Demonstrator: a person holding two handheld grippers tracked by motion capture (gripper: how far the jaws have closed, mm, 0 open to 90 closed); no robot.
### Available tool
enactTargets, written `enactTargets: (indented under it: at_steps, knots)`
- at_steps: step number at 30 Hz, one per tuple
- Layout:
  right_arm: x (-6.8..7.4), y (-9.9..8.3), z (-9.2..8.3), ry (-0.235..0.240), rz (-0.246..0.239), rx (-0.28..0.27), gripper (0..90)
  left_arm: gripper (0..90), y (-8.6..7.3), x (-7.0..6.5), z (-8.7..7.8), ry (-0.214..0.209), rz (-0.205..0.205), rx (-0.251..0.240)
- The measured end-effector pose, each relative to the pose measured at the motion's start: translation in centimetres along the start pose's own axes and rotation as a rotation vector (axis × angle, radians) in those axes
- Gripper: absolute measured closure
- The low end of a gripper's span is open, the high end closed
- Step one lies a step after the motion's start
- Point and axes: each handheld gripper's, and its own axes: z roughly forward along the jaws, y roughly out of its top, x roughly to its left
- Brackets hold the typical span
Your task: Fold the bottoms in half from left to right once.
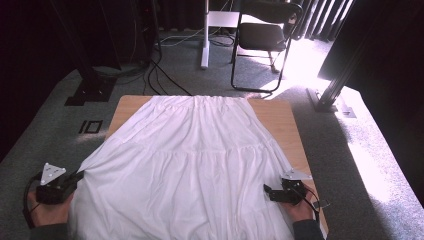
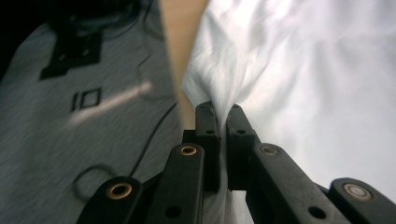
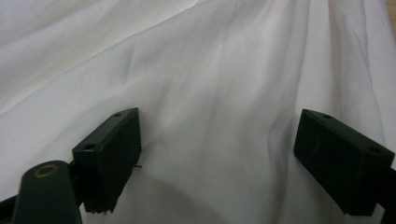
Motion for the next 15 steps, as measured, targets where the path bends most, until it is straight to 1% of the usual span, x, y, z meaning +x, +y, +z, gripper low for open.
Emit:
enactTargets:
  at_steps: [1, 2, 3, 4, 6, 7, 8, 9, 10, 11, 13, 14, 15]
  knots:
    - [0.0, 0.0, 0.0, 0.0, 0.0, 0.0, 14.4, 87.6, 0.0, 0.0, 0.0, 0.0, 0.0, 0.0]
    - [0.0, 0.0, 0.0, 0.0, 0.0, 0.0, 14.3, 87.5, 1.1, -0.8, -0.6, -0.045, 0.014, -0.042]
    - [0.0, 0.0, 0.0, 0.0, 0.0, 0.0, 14.3, 87.6, 1.1, -0.8, -0.6, -0.045, 0.014, -0.042]
    - [0.0, 0.0, 0.0, 0.0, 0.0, -0.001, 14.3, 87.5, 2.2, -1.7, -1.1, -0.086, 0.029, -0.071]
    - [0.0, 0.0, 0.0, 0.0, 0.0, -0.001, 14.3, 87.5, 3.2, -2.7, -1.3, -0.14, 0.042, -0.097]
    - [0.0, 0.0, 0.0, 0.0, 0.0, -0.001, 14.3, 87.5, 3.2, -2.7, -1.3, -0.14, 0.042, -0.097]
    - [0.0, 0.0, 0.0, 0.0, 0.0, -0.001, 14.4, 87.5, 3.8, -3.5, -1.3, -0.163, 0.057, -0.109]
    - [0.0, 0.0, 0.0, 0.0, 0.0, -0.001, 14.4, 87.5, 4.7, -4.6, -1.3, -0.195, 0.08, -0.117]
    - [0.0, 0.0, 0.0, 0.0, 0.0, -0.001, 14.4, 87.5, 4.7, -4.6, -1.3, -0.195, 0.08, -0.117]
    - [0.0, 0.0, 0.0, 0.0, 0.0, -0.001, 14.3, 87.4, 5.7, -5.9, -1.3, -0.23, 0.105, -0.131]
    - [0.0, 0.0, 0.0, 0.0, 0.001, 0.0, 14.3, 87.4, 6.6, -7.2, -1.1, -0.265, 0.136, -0.144]
    - [0.0, 0.0, 0.0, 0.0, 0.001, 0.0, 14.3, 87.4, 6.6, -7.2, -1.1, -0.265, 0.136, -0.144]
    - [0.0, 0.0, 0.0, 0.0, 0.001, -0.001, 14.3, 87.4, 7.6, -8.4, -0.9, -0.305, 0.162, -0.155]
